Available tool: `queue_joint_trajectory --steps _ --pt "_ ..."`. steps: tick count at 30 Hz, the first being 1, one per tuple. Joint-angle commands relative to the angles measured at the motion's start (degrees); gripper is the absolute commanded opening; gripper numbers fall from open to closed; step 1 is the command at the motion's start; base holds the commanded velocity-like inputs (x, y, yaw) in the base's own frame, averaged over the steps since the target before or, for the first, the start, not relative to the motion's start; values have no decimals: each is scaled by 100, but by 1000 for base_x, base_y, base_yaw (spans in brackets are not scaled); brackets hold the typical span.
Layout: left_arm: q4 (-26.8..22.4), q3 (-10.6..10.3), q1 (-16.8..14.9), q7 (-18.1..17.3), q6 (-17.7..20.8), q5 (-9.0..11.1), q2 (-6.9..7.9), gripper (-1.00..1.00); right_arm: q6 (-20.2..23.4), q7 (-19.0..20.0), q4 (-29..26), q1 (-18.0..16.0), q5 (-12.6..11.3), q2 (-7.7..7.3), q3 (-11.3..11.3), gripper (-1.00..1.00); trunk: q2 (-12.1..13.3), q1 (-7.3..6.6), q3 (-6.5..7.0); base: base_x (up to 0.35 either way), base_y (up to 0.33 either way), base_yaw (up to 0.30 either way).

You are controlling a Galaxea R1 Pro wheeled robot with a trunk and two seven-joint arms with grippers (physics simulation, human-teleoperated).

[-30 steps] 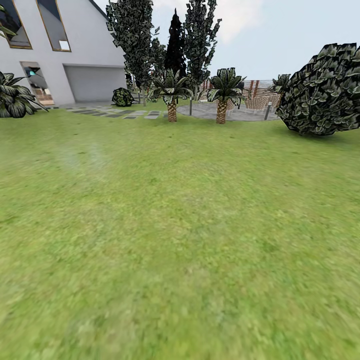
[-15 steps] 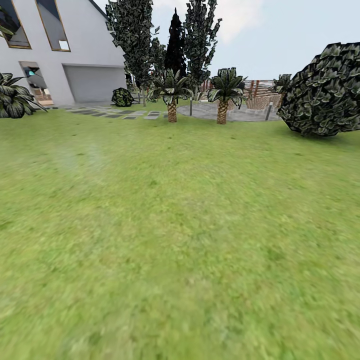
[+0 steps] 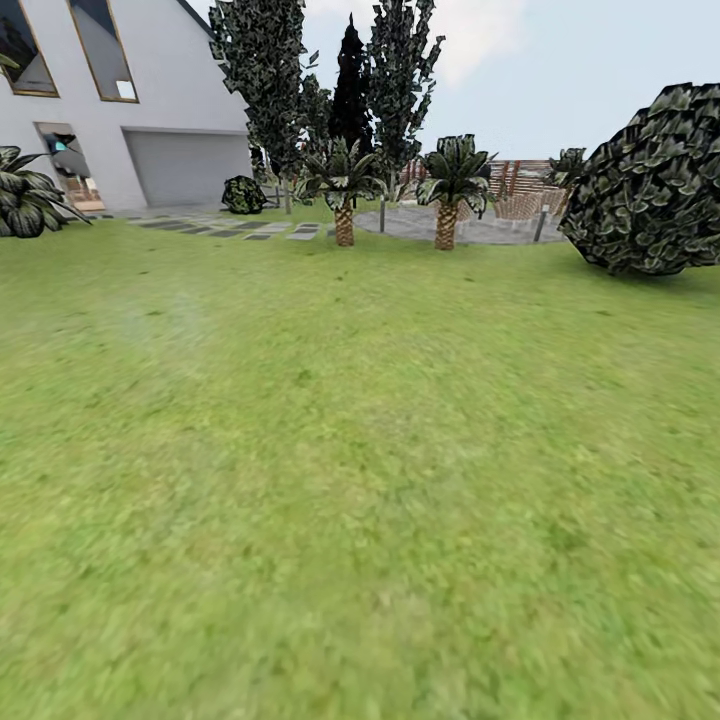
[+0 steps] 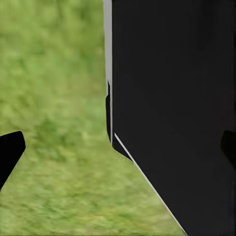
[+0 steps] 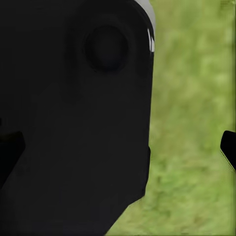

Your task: Take the three Easter eggs out of the wicker basket on the lawn in the garden, then place them on the lawn next to a single tree (choose any tree) so that all three eggs are next to the same tree and none are left in the basket.

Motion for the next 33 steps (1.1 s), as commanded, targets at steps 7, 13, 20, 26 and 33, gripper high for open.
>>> queue_joint_trajectory --steps 7,13,20,26,33 --pt "-86 10 -2 -3 -7 7 -29 100 -22 -2 25 -3 -19 21 -4 100 -2 3 -5 343 0 0" --pt "-115 18 -2 -6 23 13 -27 100 -22 -2 -6 -3 -26 0 -22 100 -2 3 -5 343 0 0" --pt "-111 34 -2 -28 -26 16 -37 100 -22 -2 19 -3 -31 -23 -25 100 -2 3 -5 343 0 -85" --pt "-115 31 -2 -37 -31 16 -44 100 -22 -2 20 -3 -32 -21 -26 100 -2 3 -5 343 0 -279" --pt "-109 34 -2 -38 -31 16 -44 100 -22 -2 13 -3 -23 -27 -12 100 -2 3 -5 343 0 -137"
